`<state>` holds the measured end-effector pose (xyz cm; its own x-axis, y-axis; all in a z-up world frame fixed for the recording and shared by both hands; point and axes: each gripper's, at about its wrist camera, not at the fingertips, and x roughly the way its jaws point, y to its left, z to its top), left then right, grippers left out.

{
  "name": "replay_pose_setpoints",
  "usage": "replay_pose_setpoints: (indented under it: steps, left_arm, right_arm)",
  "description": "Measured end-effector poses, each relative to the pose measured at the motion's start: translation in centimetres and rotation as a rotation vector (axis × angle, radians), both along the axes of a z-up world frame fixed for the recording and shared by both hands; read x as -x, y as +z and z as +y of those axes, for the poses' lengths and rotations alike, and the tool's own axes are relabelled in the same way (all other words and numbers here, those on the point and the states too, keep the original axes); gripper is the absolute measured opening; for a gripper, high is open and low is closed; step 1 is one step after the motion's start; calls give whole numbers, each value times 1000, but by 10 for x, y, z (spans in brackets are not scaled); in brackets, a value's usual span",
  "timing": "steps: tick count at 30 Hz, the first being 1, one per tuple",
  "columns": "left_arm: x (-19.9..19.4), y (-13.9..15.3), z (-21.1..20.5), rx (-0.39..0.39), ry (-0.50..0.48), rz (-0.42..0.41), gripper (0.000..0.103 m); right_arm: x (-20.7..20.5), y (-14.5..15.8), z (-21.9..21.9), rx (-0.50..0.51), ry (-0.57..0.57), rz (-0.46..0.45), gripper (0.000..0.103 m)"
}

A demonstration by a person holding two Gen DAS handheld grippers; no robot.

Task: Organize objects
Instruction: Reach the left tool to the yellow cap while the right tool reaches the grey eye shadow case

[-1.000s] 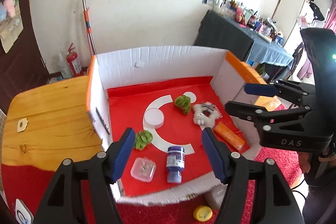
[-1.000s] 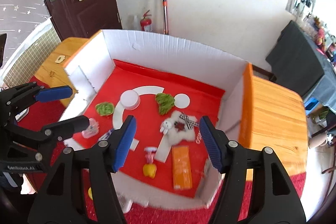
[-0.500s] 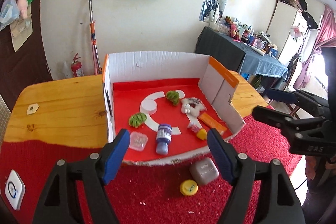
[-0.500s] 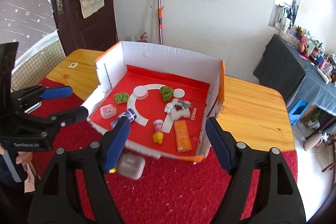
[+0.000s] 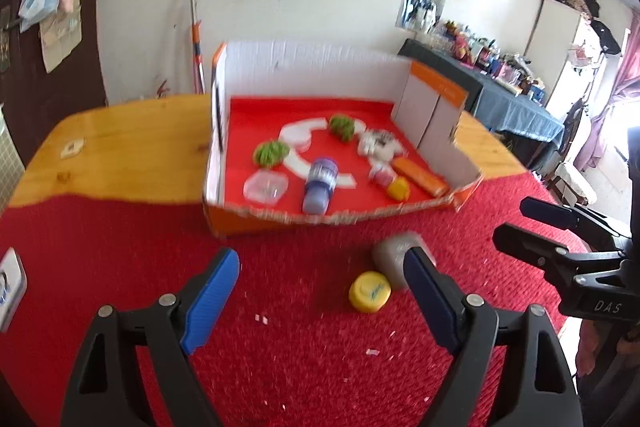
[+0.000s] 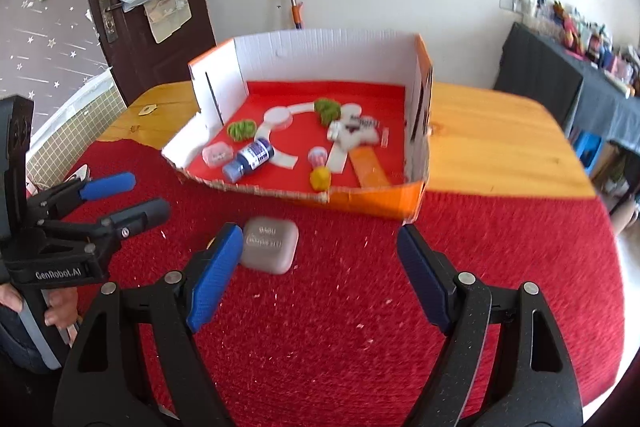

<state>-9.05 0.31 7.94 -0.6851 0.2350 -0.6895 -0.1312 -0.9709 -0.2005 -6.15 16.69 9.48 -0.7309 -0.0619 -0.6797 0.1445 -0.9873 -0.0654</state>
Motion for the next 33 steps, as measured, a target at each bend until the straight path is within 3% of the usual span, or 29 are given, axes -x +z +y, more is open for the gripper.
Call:
replay_pose_setpoints:
  steps: [9, 33]
  left_arm:
    - [4, -34, -4, -14, 30, -65, 86]
    - [4, -43, -24, 24, 64, -88, 95]
  right_arm:
    - [10, -37, 3, 26, -28, -59, 79]
    - [47, -65, -22, 45, 10, -159, 80]
